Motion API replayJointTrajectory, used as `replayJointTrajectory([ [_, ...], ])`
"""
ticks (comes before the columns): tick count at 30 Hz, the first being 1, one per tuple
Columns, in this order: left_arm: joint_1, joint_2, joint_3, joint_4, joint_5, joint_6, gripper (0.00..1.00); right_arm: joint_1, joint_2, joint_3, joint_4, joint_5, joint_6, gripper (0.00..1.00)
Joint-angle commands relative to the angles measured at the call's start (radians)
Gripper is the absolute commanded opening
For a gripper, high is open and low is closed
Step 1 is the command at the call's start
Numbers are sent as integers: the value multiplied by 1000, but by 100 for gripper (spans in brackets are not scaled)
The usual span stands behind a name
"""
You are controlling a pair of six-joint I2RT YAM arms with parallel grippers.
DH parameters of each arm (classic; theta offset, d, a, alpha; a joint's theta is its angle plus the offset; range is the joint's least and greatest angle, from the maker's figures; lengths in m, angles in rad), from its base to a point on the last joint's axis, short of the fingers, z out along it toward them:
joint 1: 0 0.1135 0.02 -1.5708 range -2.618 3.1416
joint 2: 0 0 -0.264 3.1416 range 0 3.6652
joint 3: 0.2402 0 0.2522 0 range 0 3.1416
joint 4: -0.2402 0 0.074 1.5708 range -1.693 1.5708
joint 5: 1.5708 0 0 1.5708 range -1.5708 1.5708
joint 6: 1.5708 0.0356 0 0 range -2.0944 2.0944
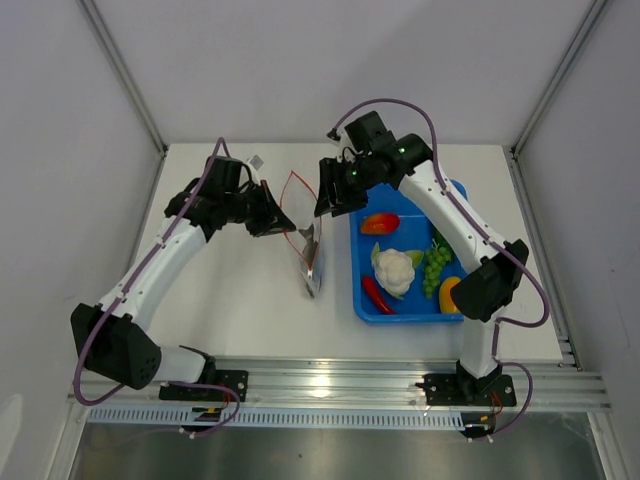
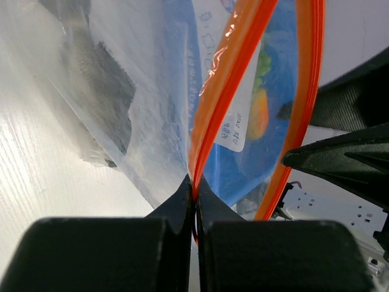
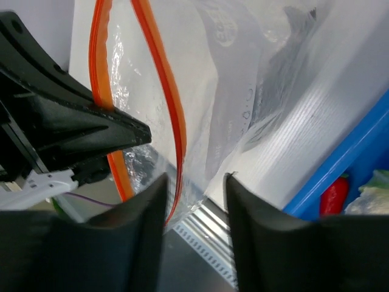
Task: Place the food in the zip-top bag and seal the zipper
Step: Pick up the fake vegetable from the bin.
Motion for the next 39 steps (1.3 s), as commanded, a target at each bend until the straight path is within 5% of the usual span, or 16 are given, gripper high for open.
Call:
replayJointTrajectory([
  [1, 5, -3, 8, 45, 48, 8, 0, -20, -1, 68, -38, 20, -35, 55],
  [4, 5, 5, 31, 35, 54, 16, 0, -38, -23, 117, -55, 48, -38, 71],
  [10, 5, 27, 82, 9, 52, 28, 1, -181, -113, 99, -116, 124, -25, 80],
  [16, 5, 23, 73, 4, 54, 25, 0, -224, -279, -293, -84, 295, -74, 80],
  [22, 5, 31, 57, 7, 54, 22, 0, -97, -391, -553, -1, 419, -79, 80],
  [39, 5, 20, 31, 10, 57, 3, 1, 107, -316, -811, 203, 695, -1, 80],
])
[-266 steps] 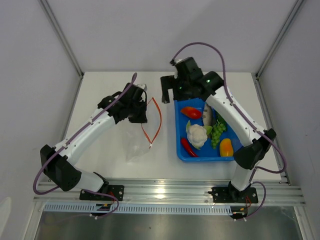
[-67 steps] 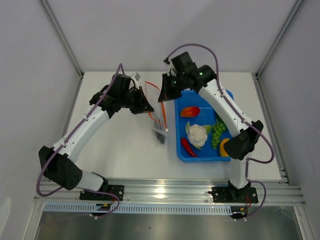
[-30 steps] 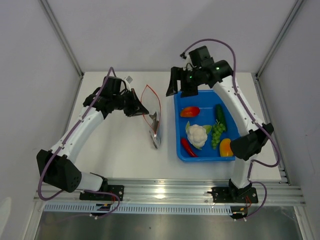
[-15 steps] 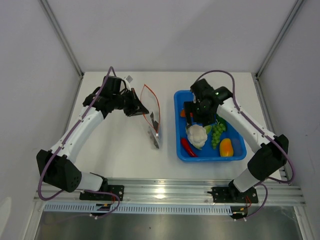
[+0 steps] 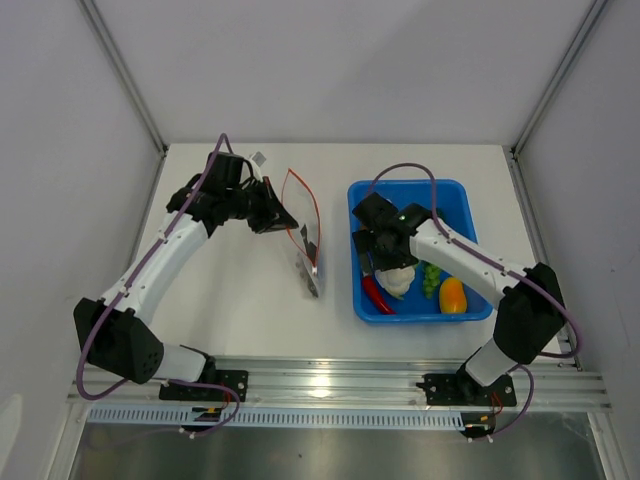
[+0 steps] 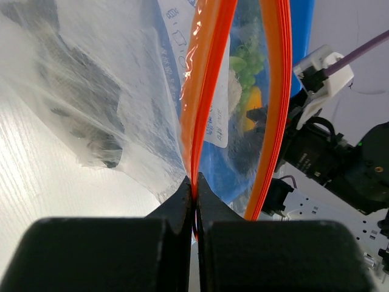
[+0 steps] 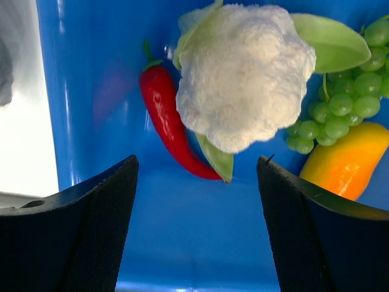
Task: Place the food in the zip-top bag and seal the zipper
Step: Pick up the fake vegetable from the bin.
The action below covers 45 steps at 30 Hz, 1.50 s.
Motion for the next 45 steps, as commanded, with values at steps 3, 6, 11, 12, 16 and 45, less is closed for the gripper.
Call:
replayJointTrajectory([
  [3, 5, -20, -8, 12, 21, -4, 1, 56, 82, -23, 111, 162, 27, 80],
  [6, 5, -34, -19, 13, 16, -7, 1, 85, 128, -34, 128, 261, 50, 80],
  [11, 5, -61, -49, 15, 7, -9, 1, 102, 208, -32, 126, 366, 80, 80],
  [12, 5, -66, -52, 16, 5, -10, 0, 102, 222, -32, 126, 377, 82, 80],
  [16, 5, -78, -63, 18, 2, -15, 1, 102, 268, -26, 120, 409, 100, 75],
  [45, 5, -62, -72, 44, 30, -26, 0, -87, -2, 441, 3, 56, 20, 0],
])
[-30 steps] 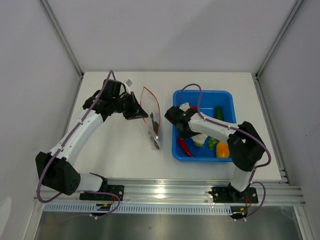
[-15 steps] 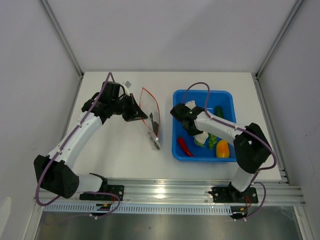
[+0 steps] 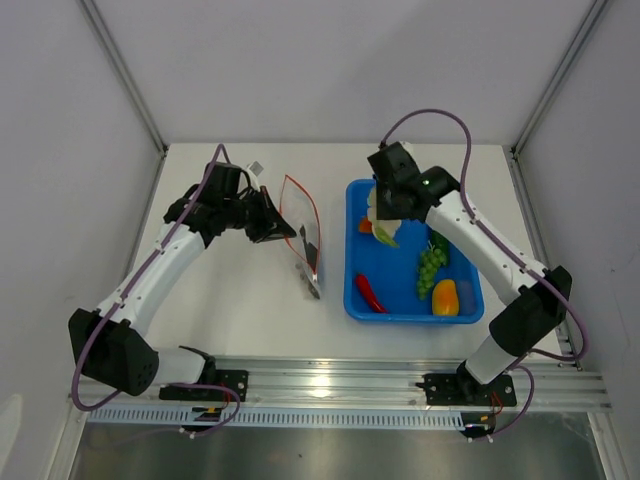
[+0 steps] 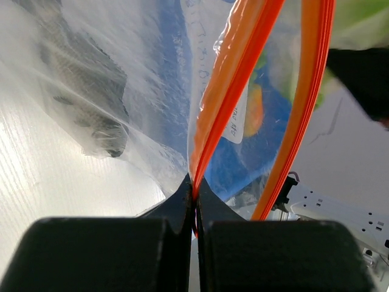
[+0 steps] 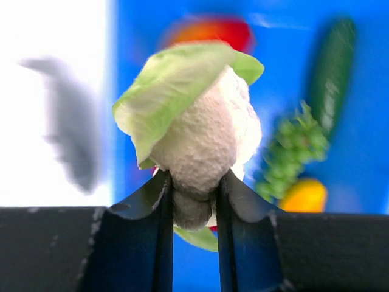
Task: Place the food in the zip-top bag and seal the zipper
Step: Pick up the fake vegetable from the bin, then place the fake vegetable in the zipper food storage bag.
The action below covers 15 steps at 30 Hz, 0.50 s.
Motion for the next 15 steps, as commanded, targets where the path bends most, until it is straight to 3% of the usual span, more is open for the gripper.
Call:
replayJointTrajectory([
  [1, 5, 8, 24, 22, 29, -9, 1, 5, -48, 165, -11, -141, 8, 0],
  [9, 3, 31, 46, 25, 39, -10, 1, 55, -98, 311, 162, -274, 36, 0],
  [15, 0, 48, 77, 22, 41, -13, 1, 121, -104, 305, 290, -381, 30, 0],
])
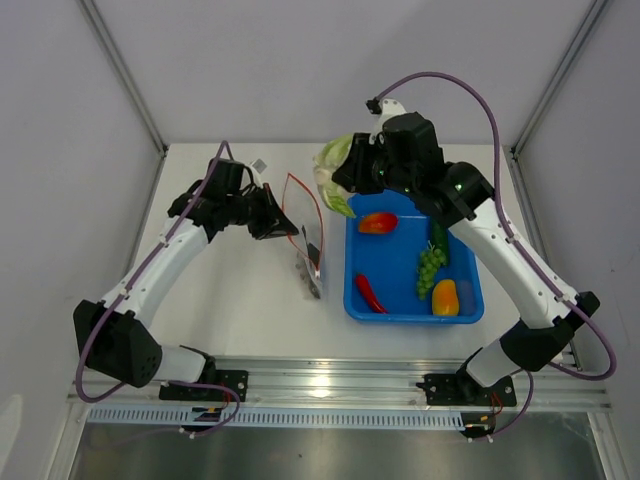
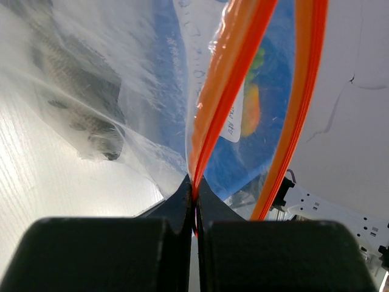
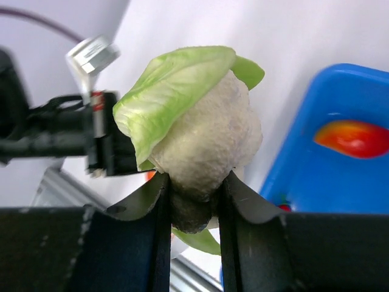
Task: Place the food in the zip-top bag and seal the zipper
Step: Place the fake vegetable in the zipper food storage bag.
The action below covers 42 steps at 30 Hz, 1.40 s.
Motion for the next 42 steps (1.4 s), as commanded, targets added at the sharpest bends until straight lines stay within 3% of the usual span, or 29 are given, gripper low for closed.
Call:
replayJointTrajectory([
  [1, 0, 13, 58, 20, 23, -15, 1, 38, -17, 34, 132, -104, 4, 0],
  [12, -15, 53, 101, 31, 29, -35, 1, 67, 58, 45, 132, -205, 47, 0],
  [42, -57, 64, 155, 3, 4, -45, 1, 76, 311, 177, -147, 28, -3, 0],
])
